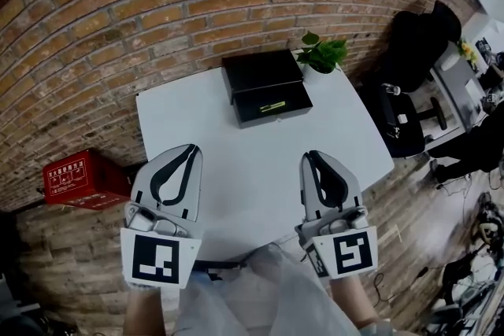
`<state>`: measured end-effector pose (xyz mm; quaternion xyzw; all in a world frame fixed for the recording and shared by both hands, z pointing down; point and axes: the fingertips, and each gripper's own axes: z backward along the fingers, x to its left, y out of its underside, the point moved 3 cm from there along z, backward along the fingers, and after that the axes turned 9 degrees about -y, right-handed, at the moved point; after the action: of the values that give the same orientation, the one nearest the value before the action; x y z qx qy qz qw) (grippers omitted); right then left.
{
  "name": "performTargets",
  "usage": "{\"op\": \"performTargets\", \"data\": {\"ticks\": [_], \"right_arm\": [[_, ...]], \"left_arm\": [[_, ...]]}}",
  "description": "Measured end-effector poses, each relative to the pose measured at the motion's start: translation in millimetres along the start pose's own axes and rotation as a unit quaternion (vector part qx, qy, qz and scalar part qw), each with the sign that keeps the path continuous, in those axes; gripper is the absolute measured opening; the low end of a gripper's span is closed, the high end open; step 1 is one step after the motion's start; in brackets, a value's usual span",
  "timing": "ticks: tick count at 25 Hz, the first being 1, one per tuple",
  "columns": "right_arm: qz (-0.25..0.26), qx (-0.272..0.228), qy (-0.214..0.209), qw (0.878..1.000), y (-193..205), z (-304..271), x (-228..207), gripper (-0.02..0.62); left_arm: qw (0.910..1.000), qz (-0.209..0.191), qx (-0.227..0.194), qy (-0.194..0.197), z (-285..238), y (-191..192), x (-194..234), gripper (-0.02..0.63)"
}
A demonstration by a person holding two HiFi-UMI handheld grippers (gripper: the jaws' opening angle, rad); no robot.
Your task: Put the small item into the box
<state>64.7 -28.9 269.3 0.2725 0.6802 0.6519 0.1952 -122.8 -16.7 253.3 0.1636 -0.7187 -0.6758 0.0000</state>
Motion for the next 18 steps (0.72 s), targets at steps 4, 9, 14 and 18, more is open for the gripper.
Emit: {"op": "performTargets", "data": {"ticks": [4, 9, 14, 18], "right_arm": [[0.004, -0.001, 0.0, 1.0, -2.0, -1.3, 1.2, 0.057], [0.009, -0.001, -0.001, 1.0, -5.3, -1.9, 0.8, 0.057], [0.013, 0.003, -0.001, 1.0, -1.4, -1.0, 1.9, 0.057], [0.013, 0.004, 0.001, 1.0, 0.5, -0.5, 0.0, 0.057]], "left_arm": [[0.9999, 0.012, 0.001, -0.001, 0.0, 1.4, 0.3, 0.021], [0.9997, 0.025, 0.002, 0.005, -3.5, 1.1, -0.3, 0.021], [0.9998, 0.021, 0.001, 0.007, -4.9, 1.2, 0.1, 0.021], [0.9996, 0.027, -0.001, 0.012, -5.8, 1.6, -3.3, 0.021]]}}
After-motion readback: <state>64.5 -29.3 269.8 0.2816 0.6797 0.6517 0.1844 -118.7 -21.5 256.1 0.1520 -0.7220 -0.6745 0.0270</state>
